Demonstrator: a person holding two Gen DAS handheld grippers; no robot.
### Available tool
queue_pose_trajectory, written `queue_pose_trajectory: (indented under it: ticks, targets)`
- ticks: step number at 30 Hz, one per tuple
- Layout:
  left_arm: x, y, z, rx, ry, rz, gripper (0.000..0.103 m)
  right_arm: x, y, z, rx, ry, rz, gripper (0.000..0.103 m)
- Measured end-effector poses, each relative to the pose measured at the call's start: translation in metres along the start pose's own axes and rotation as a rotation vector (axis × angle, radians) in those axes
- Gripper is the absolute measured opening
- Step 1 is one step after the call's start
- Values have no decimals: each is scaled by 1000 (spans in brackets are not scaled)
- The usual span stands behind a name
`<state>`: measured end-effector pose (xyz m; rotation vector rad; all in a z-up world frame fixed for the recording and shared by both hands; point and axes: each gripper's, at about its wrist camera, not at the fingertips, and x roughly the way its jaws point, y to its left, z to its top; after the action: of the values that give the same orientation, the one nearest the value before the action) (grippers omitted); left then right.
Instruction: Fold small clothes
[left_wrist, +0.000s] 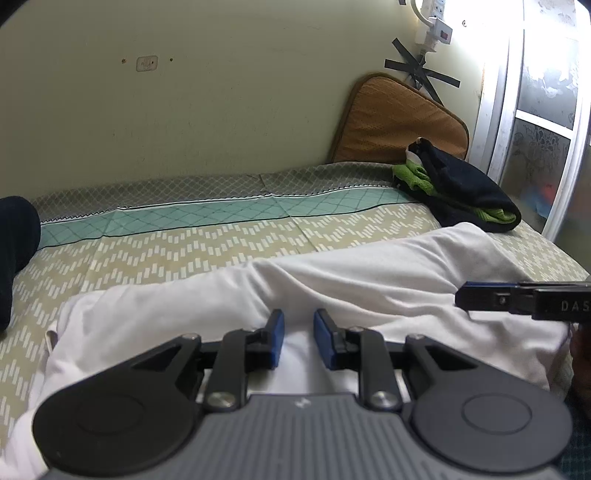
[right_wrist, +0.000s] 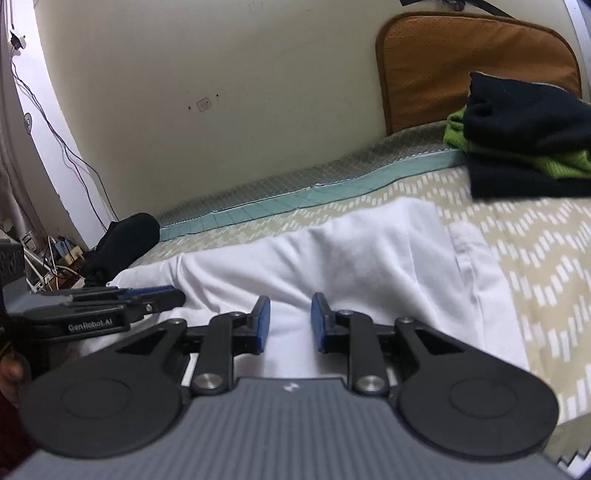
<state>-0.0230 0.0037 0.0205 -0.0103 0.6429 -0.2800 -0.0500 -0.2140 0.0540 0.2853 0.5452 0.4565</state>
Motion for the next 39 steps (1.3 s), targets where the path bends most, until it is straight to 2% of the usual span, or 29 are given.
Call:
queue_pose_trajectory:
  ticks: [13, 18, 23, 29, 31, 33, 36, 39]
  targets:
    - [1, -3, 0, 21, -1, -28, 36, -1, -5, -1, 22, -1, 41, 37]
    - [1, -6, -1, 38, 0, -50, 51, -1, -5, -1, 29, -2, 45, 37]
    - [2, -8, -2, 53, 1, -55, 57, -1, -6, -1, 32, -3, 47, 37]
    - [1, -12, -2, 74, 5, -66, 73, -1, -5, -1, 36, -5, 48, 37]
    - [0, -12, -2, 78, 5, -85, 83, -1, -5, -1, 37, -5, 49, 37]
    - [-1, -13, -3, 86, 3, -104, 102, -1, -5, -1, 40, -7, 50, 37]
    - [-4, -12, -2, 74, -16, -81, 103, -2, -5, -1, 43, -9, 51, 37]
    - [-4, -4, -1, 31, -16, -111, 103, -2, -5, -2, 46, -9, 53, 37]
